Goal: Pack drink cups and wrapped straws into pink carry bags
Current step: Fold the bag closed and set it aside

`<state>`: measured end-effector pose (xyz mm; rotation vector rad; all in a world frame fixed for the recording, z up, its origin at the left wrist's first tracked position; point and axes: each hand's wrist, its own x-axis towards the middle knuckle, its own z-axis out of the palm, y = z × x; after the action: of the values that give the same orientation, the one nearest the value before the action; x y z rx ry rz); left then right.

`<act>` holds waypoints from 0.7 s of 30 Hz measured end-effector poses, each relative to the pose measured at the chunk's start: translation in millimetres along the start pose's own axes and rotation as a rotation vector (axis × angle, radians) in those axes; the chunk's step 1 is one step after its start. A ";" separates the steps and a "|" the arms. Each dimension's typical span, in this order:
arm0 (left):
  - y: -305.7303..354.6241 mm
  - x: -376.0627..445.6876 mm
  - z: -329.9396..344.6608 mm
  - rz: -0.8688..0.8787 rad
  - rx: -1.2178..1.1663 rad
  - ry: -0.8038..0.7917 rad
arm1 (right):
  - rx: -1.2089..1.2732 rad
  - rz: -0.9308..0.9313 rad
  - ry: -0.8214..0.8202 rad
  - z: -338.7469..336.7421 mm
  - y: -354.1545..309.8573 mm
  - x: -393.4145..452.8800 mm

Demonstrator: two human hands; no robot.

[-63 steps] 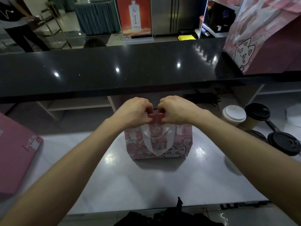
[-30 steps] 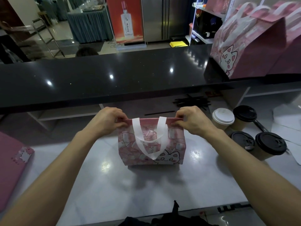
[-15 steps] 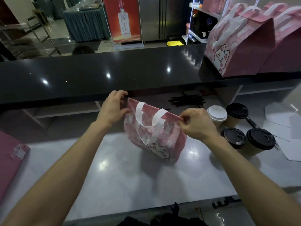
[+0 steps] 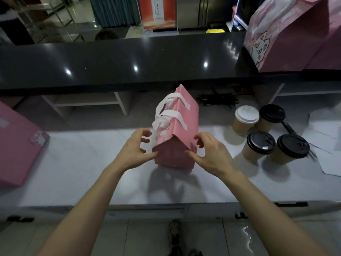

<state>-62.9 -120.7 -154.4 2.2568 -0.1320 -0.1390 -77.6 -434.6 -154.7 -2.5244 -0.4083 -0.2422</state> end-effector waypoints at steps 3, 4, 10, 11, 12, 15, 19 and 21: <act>11.3 -3.7 17.1 0.211 0.273 0.175 | -0.090 -0.107 0.034 5.2 -9.6 2.6; 14.9 -4.3 19.0 0.275 0.355 0.209 | -0.124 -0.131 0.040 5.9 -9.9 2.8; 8.7 -19.6 18.3 0.416 0.453 0.166 | -0.134 -0.156 0.126 14.2 8.0 -15.7; 2.5 -23.0 18.7 0.407 0.425 0.141 | -0.099 -0.148 0.116 20.2 11.6 -23.7; -4.6 -24.4 19.1 0.361 0.379 0.115 | -0.055 -0.086 0.089 26.3 15.2 -30.7; -25.6 -20.1 22.1 0.074 0.198 0.007 | 0.120 0.259 -0.071 42.2 26.5 -38.4; -30.7 -2.9 40.9 -0.058 -0.003 -0.166 | 0.371 0.334 -0.207 55.3 23.6 -25.1; -27.5 1.7 51.0 0.020 -0.098 -0.171 | 0.383 0.305 -0.162 59.1 15.8 -17.3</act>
<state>-67.4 -142.3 -207.9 2.1434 -0.2341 -0.3209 -83.5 -418.1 -215.9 -2.1931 -0.1112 0.1465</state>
